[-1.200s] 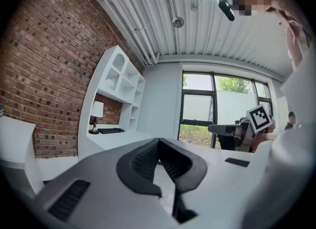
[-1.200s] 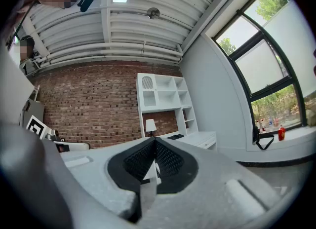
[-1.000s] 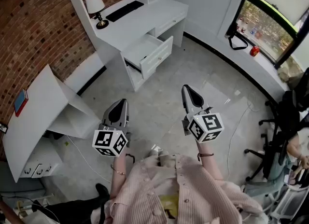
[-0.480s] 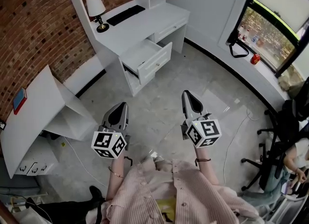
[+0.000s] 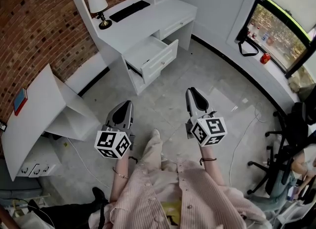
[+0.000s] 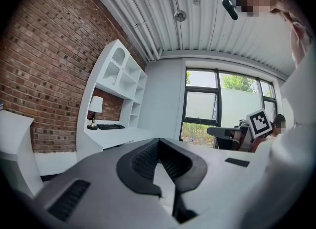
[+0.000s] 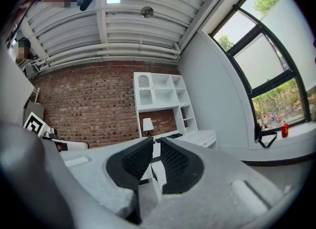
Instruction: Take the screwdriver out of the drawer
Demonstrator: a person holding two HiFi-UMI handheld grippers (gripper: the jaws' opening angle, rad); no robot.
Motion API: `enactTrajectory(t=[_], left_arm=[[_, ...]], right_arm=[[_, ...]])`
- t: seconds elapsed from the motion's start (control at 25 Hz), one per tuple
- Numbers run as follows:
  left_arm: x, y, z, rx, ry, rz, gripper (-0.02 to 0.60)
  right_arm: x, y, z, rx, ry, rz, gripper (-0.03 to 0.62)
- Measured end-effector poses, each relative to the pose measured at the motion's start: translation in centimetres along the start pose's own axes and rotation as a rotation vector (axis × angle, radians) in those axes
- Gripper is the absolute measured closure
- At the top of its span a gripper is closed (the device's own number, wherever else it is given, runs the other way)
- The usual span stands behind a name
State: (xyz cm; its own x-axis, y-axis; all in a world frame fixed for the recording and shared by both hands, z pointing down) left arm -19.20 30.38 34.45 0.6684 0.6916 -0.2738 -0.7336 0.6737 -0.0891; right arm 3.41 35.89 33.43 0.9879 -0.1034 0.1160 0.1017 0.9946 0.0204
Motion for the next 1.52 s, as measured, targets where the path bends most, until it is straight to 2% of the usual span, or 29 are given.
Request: enactTrajectory(t=[0.36, 0.72, 1.16, 1.52], left_arm=[[-3.6, -4.5, 0.5, -0.017, 0.038, -0.013, 0.581], [-9.1, -11.9, -0.5, -0.052, 0.069, -0.027, 0.581], [-15.6, -20.4, -1.7, -0.088, 0.106, -0.032, 0.581], [-19.0, -24.6, -1.1, -0.132, 0.133, -0.023, 0.581]], right_arm=[[1.7, -5.4, 1.8, -0.044, -0.006, -0.018, 0.521], [4.5, -14.4, 3.2, -0.092, -0.026, -0.019, 0.484], [7.2, -25.2, 4.8, -0.163, -0.012, -0.029, 0.465], [8.4, -31.0, 6.9, -0.247, -0.006, -0.053, 0.462]])
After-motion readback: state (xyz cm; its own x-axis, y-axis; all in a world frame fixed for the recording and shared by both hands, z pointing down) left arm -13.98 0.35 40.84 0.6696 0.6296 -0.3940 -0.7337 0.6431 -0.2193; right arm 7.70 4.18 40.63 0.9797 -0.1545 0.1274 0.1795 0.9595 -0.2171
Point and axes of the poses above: the fingertips, and each gripper's own axes: y backward along the fingers, x to its right, z out of its underside, the point moved 2 cm from there along y, backward along the fingers, and after that the axes turned 6 degrees about y, right-handed, at the moved point
